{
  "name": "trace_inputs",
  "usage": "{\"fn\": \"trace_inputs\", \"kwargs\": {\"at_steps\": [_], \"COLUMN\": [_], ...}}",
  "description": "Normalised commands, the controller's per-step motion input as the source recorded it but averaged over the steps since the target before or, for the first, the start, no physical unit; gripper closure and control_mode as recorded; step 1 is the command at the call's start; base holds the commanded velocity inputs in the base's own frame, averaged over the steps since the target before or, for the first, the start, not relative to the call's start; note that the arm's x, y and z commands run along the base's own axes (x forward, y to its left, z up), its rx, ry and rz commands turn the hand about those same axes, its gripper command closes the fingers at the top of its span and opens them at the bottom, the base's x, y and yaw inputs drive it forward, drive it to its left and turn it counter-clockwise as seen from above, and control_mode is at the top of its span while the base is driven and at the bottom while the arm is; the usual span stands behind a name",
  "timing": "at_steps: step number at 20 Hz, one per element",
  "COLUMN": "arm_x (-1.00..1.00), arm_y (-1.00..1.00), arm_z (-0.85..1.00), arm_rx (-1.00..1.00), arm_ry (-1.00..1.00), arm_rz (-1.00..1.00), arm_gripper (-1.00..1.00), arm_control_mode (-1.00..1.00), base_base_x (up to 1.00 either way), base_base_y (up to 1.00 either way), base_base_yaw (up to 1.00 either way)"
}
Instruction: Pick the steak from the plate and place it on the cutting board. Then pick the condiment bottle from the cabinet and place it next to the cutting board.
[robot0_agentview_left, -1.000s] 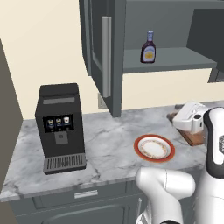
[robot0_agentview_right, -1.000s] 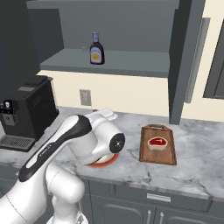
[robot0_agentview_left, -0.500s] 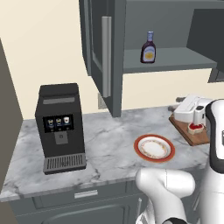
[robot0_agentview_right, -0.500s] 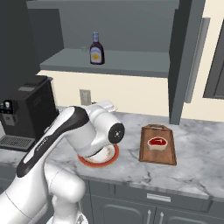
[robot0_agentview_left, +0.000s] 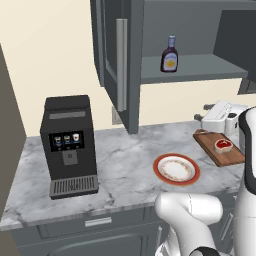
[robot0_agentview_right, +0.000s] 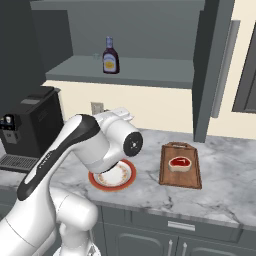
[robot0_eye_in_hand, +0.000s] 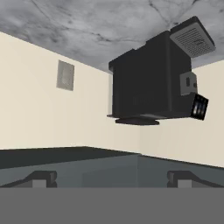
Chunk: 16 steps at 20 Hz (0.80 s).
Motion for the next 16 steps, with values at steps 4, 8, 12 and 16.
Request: {"fn": "trace_inputs", "kwargs": {"at_steps": [4, 8, 12, 16], "arm_x": [-0.07, -0.06, -0.06, -0.03], "arm_y": [0.01, 0.04, 0.05, 0.07], "arm_z": [0.24, 0.22, 0.21, 0.20], "arm_rx": [0.00, 0.00, 0.00, 0.01], "arm_ry": [-0.01, -0.03, -0.04, -0.05], "arm_rz": [0.00, 0.00, 0.00, 0.00], "arm_gripper": [-1.00, -1.00, -1.00, -1.00], "arm_control_mode": [-1.00, -1.00, -1.00, -1.00], "base_base_x": [0.00, 0.00, 0.00, 0.00], "base_base_y": [0.00, 0.00, 0.00, 0.00], "base_base_yaw": [0.00, 0.00, 0.00, 0.00]}}
